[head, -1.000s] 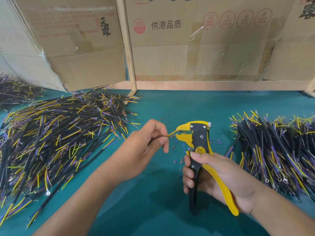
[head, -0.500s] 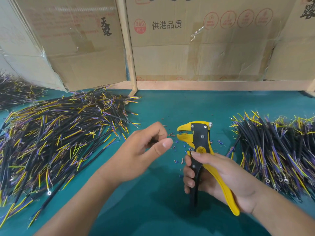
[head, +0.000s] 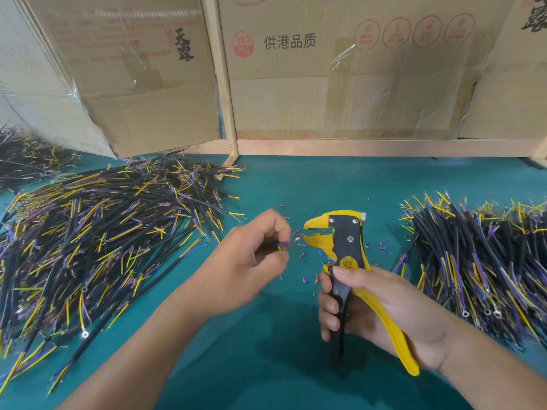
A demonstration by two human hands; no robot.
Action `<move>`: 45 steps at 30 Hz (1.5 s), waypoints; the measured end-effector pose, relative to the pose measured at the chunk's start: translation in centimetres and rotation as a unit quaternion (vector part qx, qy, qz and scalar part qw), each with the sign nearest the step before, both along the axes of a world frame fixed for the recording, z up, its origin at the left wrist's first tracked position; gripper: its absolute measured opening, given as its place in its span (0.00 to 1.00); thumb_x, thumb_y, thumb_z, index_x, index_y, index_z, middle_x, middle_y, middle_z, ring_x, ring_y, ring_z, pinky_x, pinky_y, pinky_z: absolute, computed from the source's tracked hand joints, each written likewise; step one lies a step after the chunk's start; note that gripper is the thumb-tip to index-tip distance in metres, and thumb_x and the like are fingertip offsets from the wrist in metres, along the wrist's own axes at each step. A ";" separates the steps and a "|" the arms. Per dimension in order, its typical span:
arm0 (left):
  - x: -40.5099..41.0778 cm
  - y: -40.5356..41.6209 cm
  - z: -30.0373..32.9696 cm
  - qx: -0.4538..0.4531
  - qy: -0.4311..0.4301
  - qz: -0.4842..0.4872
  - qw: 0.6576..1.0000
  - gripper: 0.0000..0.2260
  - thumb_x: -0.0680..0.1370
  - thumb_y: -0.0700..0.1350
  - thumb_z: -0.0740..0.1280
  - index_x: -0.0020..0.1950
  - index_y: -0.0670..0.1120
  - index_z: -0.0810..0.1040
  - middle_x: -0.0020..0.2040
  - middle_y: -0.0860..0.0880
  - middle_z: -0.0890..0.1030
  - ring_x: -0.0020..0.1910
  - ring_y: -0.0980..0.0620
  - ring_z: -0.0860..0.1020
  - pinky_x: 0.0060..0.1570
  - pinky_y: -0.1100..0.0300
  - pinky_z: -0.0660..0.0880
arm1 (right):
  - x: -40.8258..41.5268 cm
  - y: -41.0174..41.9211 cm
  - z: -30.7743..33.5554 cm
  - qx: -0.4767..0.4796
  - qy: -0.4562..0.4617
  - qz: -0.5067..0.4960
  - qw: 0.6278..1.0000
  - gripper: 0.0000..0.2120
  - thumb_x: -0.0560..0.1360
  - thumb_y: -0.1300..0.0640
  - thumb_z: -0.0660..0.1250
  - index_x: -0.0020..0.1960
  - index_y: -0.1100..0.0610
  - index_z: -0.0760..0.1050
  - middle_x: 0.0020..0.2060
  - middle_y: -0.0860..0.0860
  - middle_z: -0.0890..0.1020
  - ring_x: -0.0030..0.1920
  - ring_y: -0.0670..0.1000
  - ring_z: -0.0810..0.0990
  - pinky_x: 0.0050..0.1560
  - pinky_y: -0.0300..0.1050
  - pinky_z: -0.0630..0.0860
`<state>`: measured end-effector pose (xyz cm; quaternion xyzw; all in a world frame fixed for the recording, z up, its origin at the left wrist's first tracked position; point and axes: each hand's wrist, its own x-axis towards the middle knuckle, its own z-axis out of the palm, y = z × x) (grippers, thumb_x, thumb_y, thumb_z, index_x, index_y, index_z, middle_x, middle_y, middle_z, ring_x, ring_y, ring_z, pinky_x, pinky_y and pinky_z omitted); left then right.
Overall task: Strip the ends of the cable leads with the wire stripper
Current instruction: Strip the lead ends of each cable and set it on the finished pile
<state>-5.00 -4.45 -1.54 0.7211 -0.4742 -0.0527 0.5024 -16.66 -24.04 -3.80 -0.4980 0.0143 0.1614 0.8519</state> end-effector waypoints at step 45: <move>0.9 -0.9 -1.2 -0.086 0.173 -0.036 0.981 0.06 0.82 0.43 0.57 0.50 0.53 0.72 0.42 0.50 0.75 0.34 0.55 0.63 0.34 0.65 0.62 | -0.1 -0.1 0.2 0.003 0.002 0.008 1.000 0.15 0.74 0.52 0.73 0.49 0.62 0.76 0.38 0.60 0.72 0.38 0.59 0.72 0.48 0.59 0.75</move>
